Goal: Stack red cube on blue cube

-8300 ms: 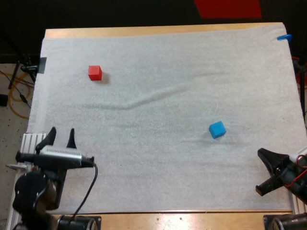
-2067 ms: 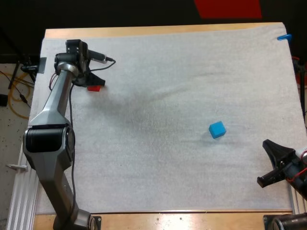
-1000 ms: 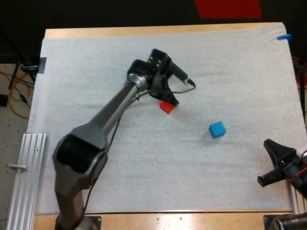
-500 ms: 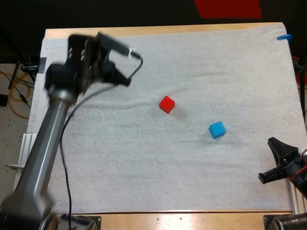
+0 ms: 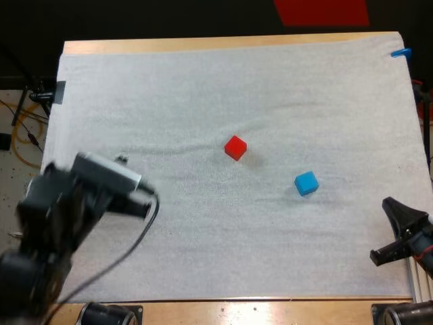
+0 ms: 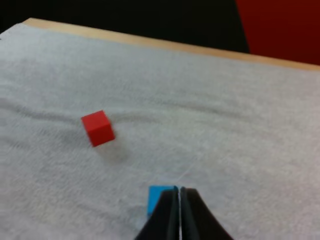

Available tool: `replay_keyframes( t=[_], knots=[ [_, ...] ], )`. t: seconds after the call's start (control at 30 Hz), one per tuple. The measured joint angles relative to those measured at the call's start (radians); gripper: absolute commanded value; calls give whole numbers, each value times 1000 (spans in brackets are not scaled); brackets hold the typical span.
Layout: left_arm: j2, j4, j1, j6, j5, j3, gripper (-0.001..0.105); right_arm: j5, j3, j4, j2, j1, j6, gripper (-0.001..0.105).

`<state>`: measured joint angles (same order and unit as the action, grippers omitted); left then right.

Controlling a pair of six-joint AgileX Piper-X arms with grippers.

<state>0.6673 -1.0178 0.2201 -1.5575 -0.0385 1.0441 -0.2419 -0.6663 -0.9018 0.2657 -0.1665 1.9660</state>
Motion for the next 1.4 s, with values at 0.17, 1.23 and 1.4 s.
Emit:
replay_keyframes(
  t=[0.17, 1.23, 1.4],
  knots=[
    [-120, -127, 0, -4, -11, -3, 0, -40, -2, -21, 0, 0, -8, 0],
    [-172, -180, 0, -4, -198, -6, 0, 0, -359, 225, 918, -326, 151, 59],
    [-172, -180, 0, -4, -198, -6, 0, 64, -454, 283, 1102, -407, 151, 59]
  ],
)
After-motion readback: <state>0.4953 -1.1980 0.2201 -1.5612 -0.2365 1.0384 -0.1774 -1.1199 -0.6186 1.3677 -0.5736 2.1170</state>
